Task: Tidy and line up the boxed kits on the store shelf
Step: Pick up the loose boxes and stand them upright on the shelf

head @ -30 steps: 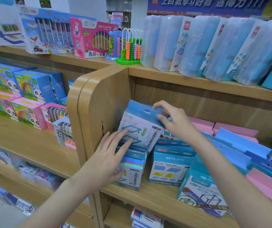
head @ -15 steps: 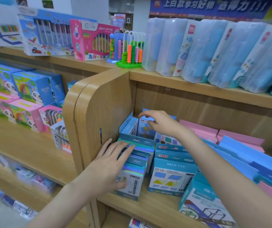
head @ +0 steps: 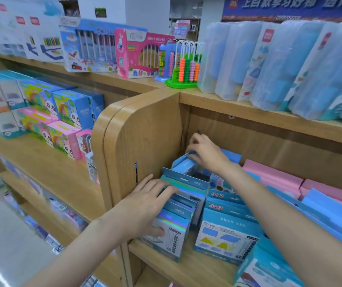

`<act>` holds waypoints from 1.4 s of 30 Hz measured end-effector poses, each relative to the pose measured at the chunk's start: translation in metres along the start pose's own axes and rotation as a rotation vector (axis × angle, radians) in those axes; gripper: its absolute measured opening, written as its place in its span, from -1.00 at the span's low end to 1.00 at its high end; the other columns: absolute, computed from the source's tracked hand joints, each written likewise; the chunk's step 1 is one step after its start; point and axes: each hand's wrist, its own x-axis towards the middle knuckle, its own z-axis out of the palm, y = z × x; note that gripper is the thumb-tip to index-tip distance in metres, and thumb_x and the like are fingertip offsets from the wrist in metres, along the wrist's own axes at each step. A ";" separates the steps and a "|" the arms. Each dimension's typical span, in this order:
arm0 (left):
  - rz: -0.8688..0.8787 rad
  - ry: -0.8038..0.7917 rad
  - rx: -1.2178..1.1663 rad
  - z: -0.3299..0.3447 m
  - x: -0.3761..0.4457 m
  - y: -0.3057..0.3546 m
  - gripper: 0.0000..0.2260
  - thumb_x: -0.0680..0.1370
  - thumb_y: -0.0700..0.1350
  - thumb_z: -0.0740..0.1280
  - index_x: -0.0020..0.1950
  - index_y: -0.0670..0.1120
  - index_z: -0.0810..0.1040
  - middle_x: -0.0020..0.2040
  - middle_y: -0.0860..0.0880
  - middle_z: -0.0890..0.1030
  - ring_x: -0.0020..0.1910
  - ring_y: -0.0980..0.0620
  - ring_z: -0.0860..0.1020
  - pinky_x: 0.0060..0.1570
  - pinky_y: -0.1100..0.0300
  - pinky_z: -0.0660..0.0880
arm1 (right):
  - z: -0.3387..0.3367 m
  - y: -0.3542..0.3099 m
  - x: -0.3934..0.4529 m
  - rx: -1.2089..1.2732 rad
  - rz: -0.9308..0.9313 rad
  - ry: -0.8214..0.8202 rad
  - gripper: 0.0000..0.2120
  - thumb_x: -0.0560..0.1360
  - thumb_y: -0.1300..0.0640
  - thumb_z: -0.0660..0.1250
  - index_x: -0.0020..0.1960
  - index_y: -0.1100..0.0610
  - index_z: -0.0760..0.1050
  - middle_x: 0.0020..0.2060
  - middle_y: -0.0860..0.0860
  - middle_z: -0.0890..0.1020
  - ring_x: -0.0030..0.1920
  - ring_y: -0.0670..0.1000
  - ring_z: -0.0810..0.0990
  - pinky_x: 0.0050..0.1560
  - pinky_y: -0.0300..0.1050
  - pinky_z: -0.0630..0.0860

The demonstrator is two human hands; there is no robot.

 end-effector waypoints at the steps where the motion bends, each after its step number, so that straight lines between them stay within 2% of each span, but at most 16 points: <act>1: 0.008 0.009 0.001 0.000 0.000 -0.001 -0.21 0.39 0.16 0.41 0.46 0.04 0.03 0.42 0.02 0.18 0.44 0.04 0.06 0.26 0.25 -0.45 | -0.002 -0.002 -0.007 -0.008 0.014 0.078 -0.82 0.52 0.13 0.26 0.05 0.20 0.54 0.09 0.12 0.42 0.12 0.13 0.36 -0.12 0.07 0.48; 3: 0.033 0.056 0.027 0.004 0.001 -0.003 -0.20 0.36 0.15 0.44 0.42 0.04 0.05 0.35 0.00 0.28 0.39 0.01 0.19 0.29 0.21 -0.38 | -0.012 -0.006 -0.017 -0.058 0.054 0.186 -0.81 0.55 0.10 0.20 0.07 0.18 0.49 0.11 0.08 0.44 0.12 0.11 0.36 -0.25 -0.03 0.43; 6: 0.080 0.154 0.137 0.011 0.007 -0.004 -0.12 0.12 0.21 0.56 0.28 -0.03 0.21 0.08 -0.03 0.51 0.12 -0.05 0.51 0.31 -0.01 -0.01 | -0.036 -0.008 -0.028 -0.119 0.103 0.276 -0.80 0.57 0.08 0.15 0.10 0.12 0.47 0.02 0.02 0.54 0.05 0.07 0.39 -0.28 -0.10 0.33; 9: 0.097 0.236 0.197 0.015 0.015 -0.004 -0.07 -0.07 0.32 0.54 0.18 -0.05 0.37 -0.07 0.04 0.56 -0.06 0.04 0.59 0.20 0.01 0.22 | -0.056 -0.011 -0.043 -0.139 0.115 0.404 -0.83 0.56 0.09 0.18 0.04 0.12 0.50 -0.07 0.01 0.58 0.00 0.06 0.41 -0.31 -0.14 0.27; 12: 0.120 0.282 0.181 0.016 0.015 -0.004 -0.07 -0.09 0.33 0.53 0.15 -0.06 0.39 -0.09 0.04 0.57 -0.07 0.05 0.60 0.17 0.02 0.27 | -0.065 -0.017 -0.059 -0.170 0.103 0.468 -0.85 0.55 0.10 0.21 -0.01 0.13 0.53 -0.14 0.02 0.60 -0.07 0.07 0.45 -0.37 -0.16 0.27; 16: 0.102 0.314 0.207 0.020 0.014 -0.005 -0.09 -0.08 0.31 0.54 0.15 -0.06 0.40 -0.06 0.03 0.59 -0.04 0.04 0.61 0.17 -0.06 0.27 | -0.077 -0.022 -0.079 -0.209 0.103 0.655 -0.80 0.52 0.11 0.18 -0.06 0.18 0.54 -0.23 0.05 0.61 -0.17 0.11 0.49 -0.47 -0.08 0.45; 19: 0.088 0.335 0.209 0.021 0.013 -0.005 -0.09 -0.05 0.29 0.55 0.17 -0.08 0.39 -0.03 0.01 0.59 -0.01 0.01 0.60 0.23 -0.06 0.29 | -0.093 -0.025 -0.090 -0.216 0.117 0.778 -0.87 0.52 0.18 0.24 -0.05 0.20 0.53 -0.20 0.07 0.61 -0.17 0.14 0.48 -0.34 -0.04 0.48; 21: 0.083 0.344 0.192 0.022 0.014 -0.006 -0.09 -0.05 0.27 0.56 0.17 -0.10 0.39 -0.03 -0.01 0.59 -0.01 -0.01 0.60 0.31 -0.02 0.28 | -0.105 -0.029 -0.101 -0.188 0.121 0.805 -0.88 0.52 0.19 0.25 -0.04 0.22 0.53 -0.17 0.09 0.61 -0.17 0.14 0.47 -0.23 -0.07 0.40; 23: 0.081 0.348 0.176 0.022 0.017 -0.007 -0.10 -0.06 0.25 0.58 0.16 -0.13 0.43 -0.03 -0.04 0.60 -0.02 -0.04 0.61 0.31 -0.04 0.28 | -0.118 -0.034 -0.116 -0.134 0.126 0.811 -0.87 0.52 0.20 0.25 -0.03 0.24 0.52 -0.17 0.08 0.60 -0.17 0.09 0.44 -0.20 -0.13 0.32; 26: 0.076 0.353 0.152 0.026 0.021 -0.008 -0.12 -0.07 0.21 0.60 0.14 -0.18 0.51 -0.03 -0.08 0.60 -0.02 -0.09 0.61 0.20 -0.15 0.29 | -0.137 -0.043 -0.140 -0.074 0.135 0.801 -0.88 0.48 0.25 0.27 -0.02 0.28 0.50 -0.21 -0.01 0.48 -0.20 0.00 0.40 -0.22 -0.23 0.23; 27: 0.072 0.356 0.157 0.027 0.022 -0.009 -0.12 -0.07 0.21 0.60 0.14 -0.19 0.51 -0.03 -0.09 0.60 -0.02 -0.10 0.60 0.23 -0.10 0.31 | -0.142 -0.046 -0.148 -0.057 0.149 0.776 -0.88 0.48 0.25 0.27 -0.03 0.29 0.50 -0.22 -0.03 0.46 -0.22 -0.03 0.38 -0.23 -0.26 0.22; 30: 0.076 0.382 0.175 0.030 0.024 -0.011 -0.09 -0.09 0.21 0.60 0.13 -0.24 0.52 -0.04 -0.12 0.61 -0.04 -0.12 0.61 0.26 -0.02 0.20 | -0.148 -0.053 -0.171 0.077 0.194 0.638 -0.87 0.47 0.15 0.25 -0.07 0.21 0.50 -0.29 0.00 0.51 -0.29 -0.08 0.36 -0.29 -0.33 0.26; 33: 0.105 0.397 0.184 0.032 0.026 -0.014 -0.04 -0.11 0.25 0.58 0.15 -0.22 0.46 -0.04 -0.11 0.61 -0.03 -0.10 0.61 0.24 -0.05 0.34 | -0.135 -0.059 -0.191 0.225 0.175 0.434 -0.79 0.47 -0.04 0.21 -0.13 0.09 0.50 -0.33 -0.06 0.54 -0.29 -0.10 0.48 -0.30 -0.37 0.33; 35: 0.128 0.404 0.159 0.032 0.025 -0.015 -0.04 -0.10 0.24 0.58 0.16 -0.20 0.42 -0.02 -0.12 0.61 -0.02 -0.11 0.60 0.16 -0.14 0.31 | -0.113 -0.062 -0.200 0.243 0.177 0.329 -0.70 0.46 -0.13 0.15 -0.15 0.08 0.50 -0.36 -0.11 0.53 -0.30 -0.16 0.48 -0.33 -0.37 0.32; 39: 0.125 0.412 0.137 0.033 0.025 -0.015 -0.08 -0.07 0.20 0.60 0.16 -0.21 0.44 0.01 -0.13 0.61 0.03 -0.15 0.59 0.32 -0.06 0.20 | -0.060 -0.071 -0.203 0.112 0.175 0.263 -0.72 0.48 -0.07 0.13 -0.15 0.10 0.49 -0.33 -0.16 0.49 -0.31 -0.19 0.39 -0.30 -0.39 0.28; 42: 0.117 0.397 0.118 0.032 0.023 -0.013 -0.06 -0.04 0.18 0.61 0.20 -0.23 0.43 0.06 -0.14 0.60 0.08 -0.16 0.57 0.28 -0.02 0.11 | -0.021 -0.076 -0.200 -0.145 0.184 0.253 -0.75 0.47 0.01 0.10 -0.18 0.07 0.50 -0.34 -0.12 0.53 -0.25 -0.07 0.46 -0.46 -0.22 0.45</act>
